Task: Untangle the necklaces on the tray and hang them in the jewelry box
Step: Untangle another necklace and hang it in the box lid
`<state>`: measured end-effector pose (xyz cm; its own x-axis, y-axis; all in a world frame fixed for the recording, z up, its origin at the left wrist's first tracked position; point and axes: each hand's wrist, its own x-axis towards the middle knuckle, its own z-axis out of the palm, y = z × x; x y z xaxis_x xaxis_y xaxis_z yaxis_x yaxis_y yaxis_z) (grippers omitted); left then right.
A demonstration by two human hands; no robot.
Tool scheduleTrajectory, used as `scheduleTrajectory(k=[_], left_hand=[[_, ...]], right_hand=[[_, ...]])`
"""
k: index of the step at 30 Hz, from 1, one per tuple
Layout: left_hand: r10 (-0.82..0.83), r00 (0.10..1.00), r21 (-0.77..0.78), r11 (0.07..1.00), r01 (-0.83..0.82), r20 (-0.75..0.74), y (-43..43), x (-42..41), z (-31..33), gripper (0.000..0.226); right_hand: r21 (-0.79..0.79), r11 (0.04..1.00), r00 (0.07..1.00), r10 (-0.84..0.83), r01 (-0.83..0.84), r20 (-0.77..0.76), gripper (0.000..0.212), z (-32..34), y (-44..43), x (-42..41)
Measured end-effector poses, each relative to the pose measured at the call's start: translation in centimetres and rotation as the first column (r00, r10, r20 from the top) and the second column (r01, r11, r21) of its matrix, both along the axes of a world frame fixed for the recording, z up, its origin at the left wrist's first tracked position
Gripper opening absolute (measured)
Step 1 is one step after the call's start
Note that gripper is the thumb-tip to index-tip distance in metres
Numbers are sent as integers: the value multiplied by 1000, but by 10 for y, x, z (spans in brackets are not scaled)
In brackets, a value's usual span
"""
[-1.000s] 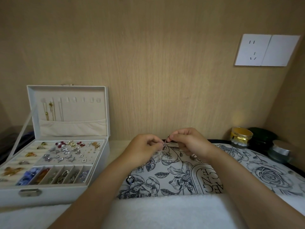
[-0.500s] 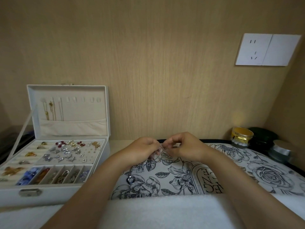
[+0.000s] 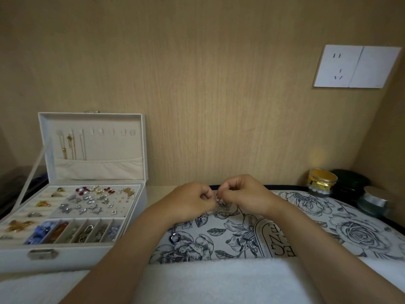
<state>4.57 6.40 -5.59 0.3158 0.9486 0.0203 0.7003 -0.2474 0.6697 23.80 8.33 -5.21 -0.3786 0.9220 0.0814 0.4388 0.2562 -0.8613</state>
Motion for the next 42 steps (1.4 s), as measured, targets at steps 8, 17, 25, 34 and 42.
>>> scheduleTrajectory(k=[8,17,25,34,42], left_hand=[[32,983,-70,997,-19,180,1,-8,2,26],[223,923,-37,974,-223,314,2,-5,2,21],[338,938,114,931,-345,79,7,-15,-2,25],[283,856,-145,959,-244,432,5,-12,6,18],[136,960,30,989,-147,245,2,0,5,16]], right_hand=[[-42,998,998,-56,55,-35,30,7,0,-1],[-36,996,996,-78,77,-45,20,7,1,11],[-149,985,994,-93,85,-48,38,7,0,9],[-96,980,905,-122,175,407,35,0,4,17],[246,949,391,-307,200,868,25,23,-6,24]])
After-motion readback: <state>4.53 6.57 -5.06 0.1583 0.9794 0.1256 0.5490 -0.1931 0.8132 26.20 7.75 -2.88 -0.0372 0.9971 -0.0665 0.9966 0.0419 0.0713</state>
